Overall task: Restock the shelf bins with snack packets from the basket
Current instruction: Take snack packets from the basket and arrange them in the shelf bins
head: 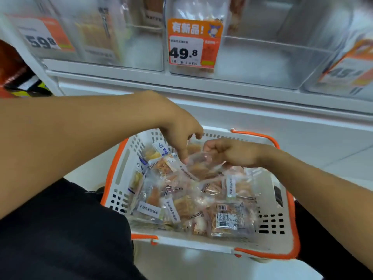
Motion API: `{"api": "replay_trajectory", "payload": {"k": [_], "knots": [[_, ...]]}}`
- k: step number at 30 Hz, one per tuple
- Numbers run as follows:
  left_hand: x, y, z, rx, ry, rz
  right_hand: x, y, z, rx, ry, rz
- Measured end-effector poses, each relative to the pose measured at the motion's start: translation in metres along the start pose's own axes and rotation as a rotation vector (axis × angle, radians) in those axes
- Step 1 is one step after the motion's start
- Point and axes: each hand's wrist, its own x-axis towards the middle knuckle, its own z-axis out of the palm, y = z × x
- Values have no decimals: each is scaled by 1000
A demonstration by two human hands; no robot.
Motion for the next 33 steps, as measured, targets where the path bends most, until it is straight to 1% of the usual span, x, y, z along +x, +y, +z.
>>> {"api": "replay_trajectory", "payload": {"k": [2,5,7,8,10,12,13,16,17,18,19,20,21,23,24,26,28,31,33], "knots": [[-8,-18,-10,-104,70,-14,-11,-39,-27,162,100,-121],[-29,-48,-31,-403,270,82,-20,-92,-44,332,335,-309],[-42,-67,-40,-655,387,168,-22,-120,-46,369,425,-388],[-48,-76,-43,-748,448,192,-23,-131,-46,338,426,-408],[-59,-92,-44,-862,568,200,-21,-149,-43,170,397,-416],[-64,-106,-43,-908,695,183,-12,-162,-41,6,468,-443],[-66,-111,-43,-921,813,160,-8,-172,-42,-64,545,-480],[-73,-131,-48,-1077,1346,67,4,-212,-61,-332,870,-666],[-76,-139,-50,-1102,1496,10,8,-228,-70,-434,952,-723],[-80,-148,-52,-1065,1613,-74,12,-245,-78,-562,1010,-773],[-84,-156,-51,-996,1685,-167,18,-260,-86,-716,1055,-798],[-87,-162,-49,-937,1721,-233,24,-275,-93,-871,1095,-783],[-88,-168,-47,-911,1727,-274,32,-288,-100,-1019,1125,-724],[-86,-175,-42,-918,1700,-306,51,-311,-110,-1236,1110,-503],[-85,-176,-41,-921,1688,-314,62,-321,-114,-1285,1070,-381],[-83,-178,-42,-919,1681,-324,86,-332,-120,-1305,974,-192],[-81,-177,-44,-921,1676,-311,111,-335,-128,-1284,866,-73],[-77,-174,-44,-909,1663,-289,139,-333,-140,-1310,778,-10],[-75,-173,-44,-881,1664,-284,151,-333,-148,-1353,776,20]]}}
